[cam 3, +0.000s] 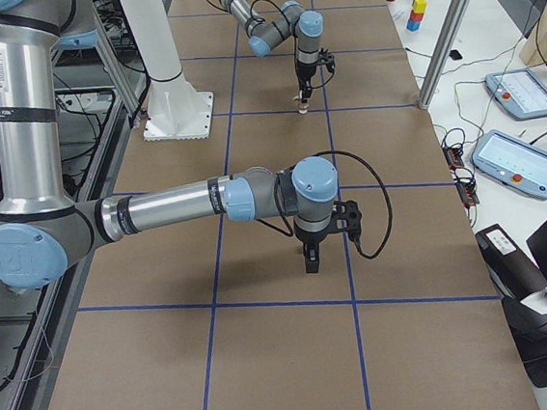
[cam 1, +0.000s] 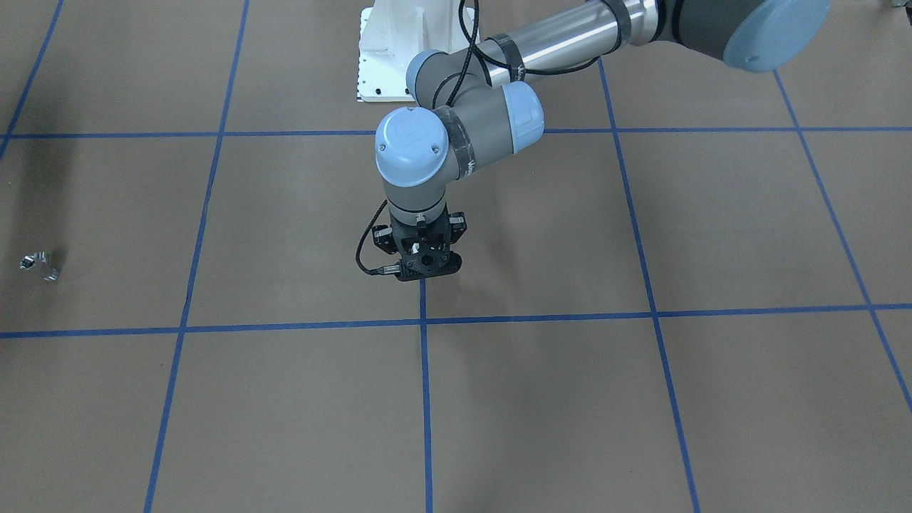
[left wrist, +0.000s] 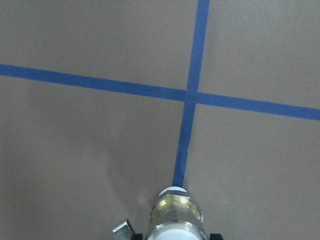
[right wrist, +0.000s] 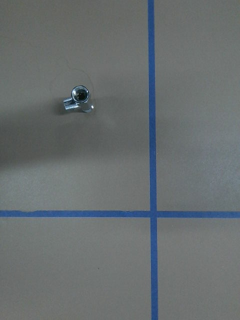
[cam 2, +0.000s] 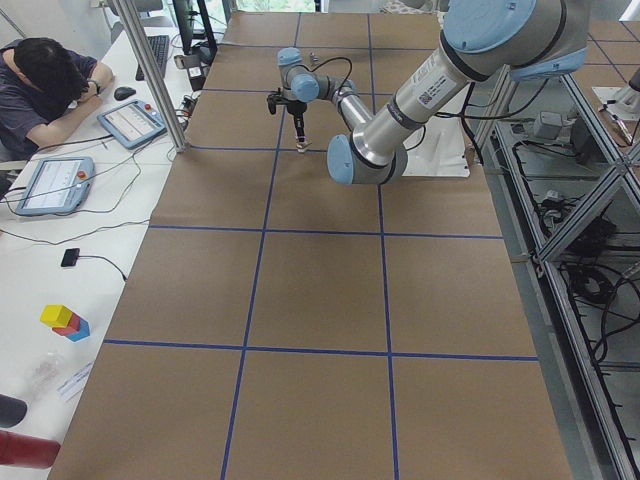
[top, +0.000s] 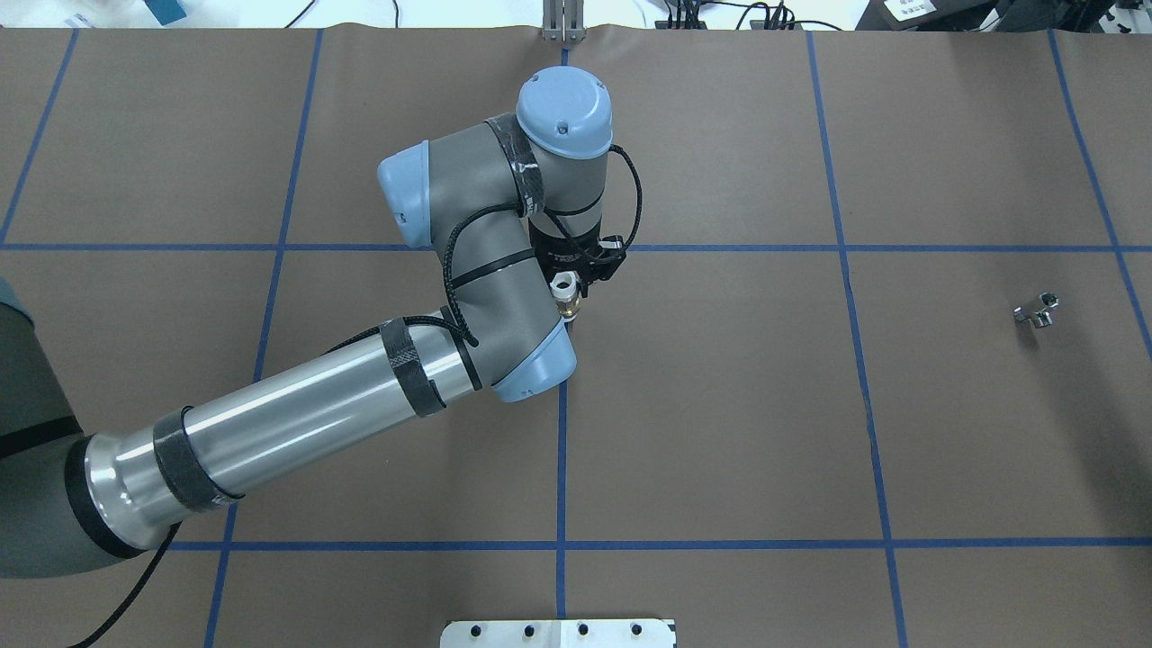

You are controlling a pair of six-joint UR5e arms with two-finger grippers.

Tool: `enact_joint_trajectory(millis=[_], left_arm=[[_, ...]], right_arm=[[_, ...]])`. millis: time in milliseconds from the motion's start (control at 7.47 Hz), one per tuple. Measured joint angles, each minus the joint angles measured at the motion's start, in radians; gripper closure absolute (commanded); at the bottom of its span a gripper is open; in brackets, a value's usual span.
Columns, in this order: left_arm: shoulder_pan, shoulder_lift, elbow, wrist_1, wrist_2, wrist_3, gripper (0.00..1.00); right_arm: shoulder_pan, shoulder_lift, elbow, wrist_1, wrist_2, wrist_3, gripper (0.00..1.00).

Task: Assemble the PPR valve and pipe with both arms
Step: 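Lower the fitting upright onto the table center with the left gripper, then open the left gripper and withdraw it while the right gripper approaches the chrome valve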

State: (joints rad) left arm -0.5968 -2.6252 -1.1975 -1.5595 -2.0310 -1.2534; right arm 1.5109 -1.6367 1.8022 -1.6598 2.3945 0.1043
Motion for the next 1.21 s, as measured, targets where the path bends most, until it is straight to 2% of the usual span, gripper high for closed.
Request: enact_joint_trajectory(millis=[536,804,938,1205], left_arm=[[0.000,0.005,-0.007,-0.001,0.002,-0.001,0.00],[-0.008,0.009,-0.055,0.011,0.003,0.000,0.00],[-0.025,0.030,-0.111,0.028,0.001,0.018,0.00],[-0.083,0.200,-0.347,0.075,-0.004,0.158,0.00]], right_arm=[[0.000,0.002,0.001,0.000,0.000,0.000,0.00],[0.001,0.009,0.003,0.000,-0.003,-0.001,0.00],[0.001,0.016,0.005,-0.001,-0.004,-0.001,0.00],[-0.012,0.027,0.020,-0.003,-0.006,0.002,0.00]])
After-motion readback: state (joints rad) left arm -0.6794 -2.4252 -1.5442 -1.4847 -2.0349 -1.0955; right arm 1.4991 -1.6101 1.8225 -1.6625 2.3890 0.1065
